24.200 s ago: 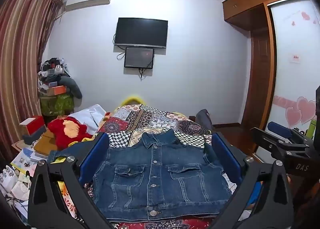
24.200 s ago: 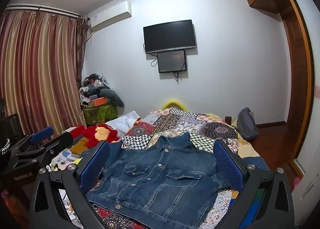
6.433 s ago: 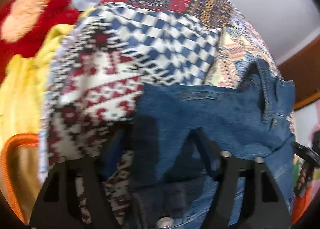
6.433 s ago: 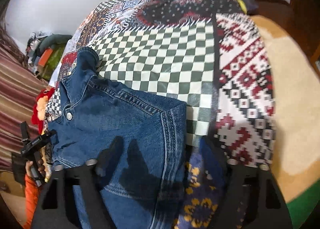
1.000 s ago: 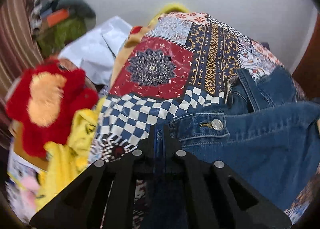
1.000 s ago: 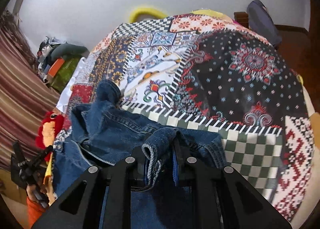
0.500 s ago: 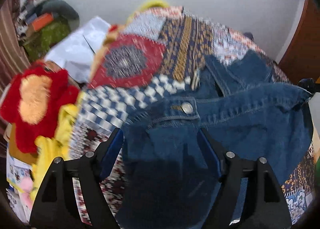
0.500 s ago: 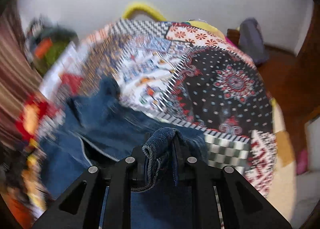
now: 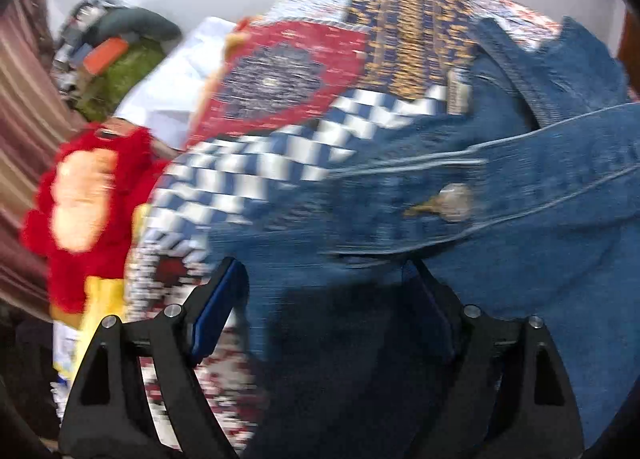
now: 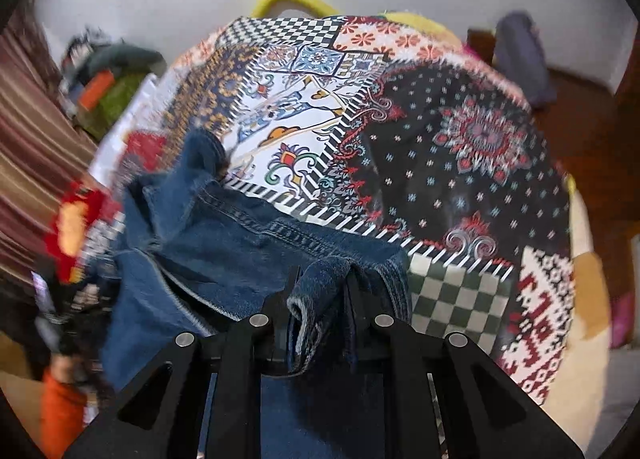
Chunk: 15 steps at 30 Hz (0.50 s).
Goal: Fold large clothes
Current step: 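Lift the hem with both grippers and fold it over toward the collar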
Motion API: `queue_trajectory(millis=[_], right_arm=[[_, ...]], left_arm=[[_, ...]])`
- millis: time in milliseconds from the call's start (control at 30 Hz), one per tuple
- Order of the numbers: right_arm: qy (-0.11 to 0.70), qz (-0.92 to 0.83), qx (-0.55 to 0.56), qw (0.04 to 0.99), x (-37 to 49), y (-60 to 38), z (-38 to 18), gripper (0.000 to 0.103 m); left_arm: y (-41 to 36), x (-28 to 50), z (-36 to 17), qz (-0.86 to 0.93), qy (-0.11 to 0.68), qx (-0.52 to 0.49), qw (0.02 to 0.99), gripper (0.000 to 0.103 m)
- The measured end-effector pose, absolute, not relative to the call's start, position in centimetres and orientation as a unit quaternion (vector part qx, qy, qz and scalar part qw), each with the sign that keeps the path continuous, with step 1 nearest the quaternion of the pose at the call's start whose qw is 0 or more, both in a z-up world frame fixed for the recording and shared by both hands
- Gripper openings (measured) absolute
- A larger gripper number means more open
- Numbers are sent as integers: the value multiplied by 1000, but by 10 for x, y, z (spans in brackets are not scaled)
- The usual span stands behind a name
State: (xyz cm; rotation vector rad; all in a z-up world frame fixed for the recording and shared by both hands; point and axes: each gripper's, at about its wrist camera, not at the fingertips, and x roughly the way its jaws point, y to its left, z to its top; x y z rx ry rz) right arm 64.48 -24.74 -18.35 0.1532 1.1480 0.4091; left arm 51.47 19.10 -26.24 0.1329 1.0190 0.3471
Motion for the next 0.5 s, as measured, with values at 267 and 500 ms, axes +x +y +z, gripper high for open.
queue_trajectory(millis=[267,500], right_arm=[[459,94,-11,883,625,-269,-130,15],[412,2,-66,909,600,-329,-81,15]], left_arm=[[228,498,-269,196,503,60,840,100],[237,492,-247,216,483,44,848,91]])
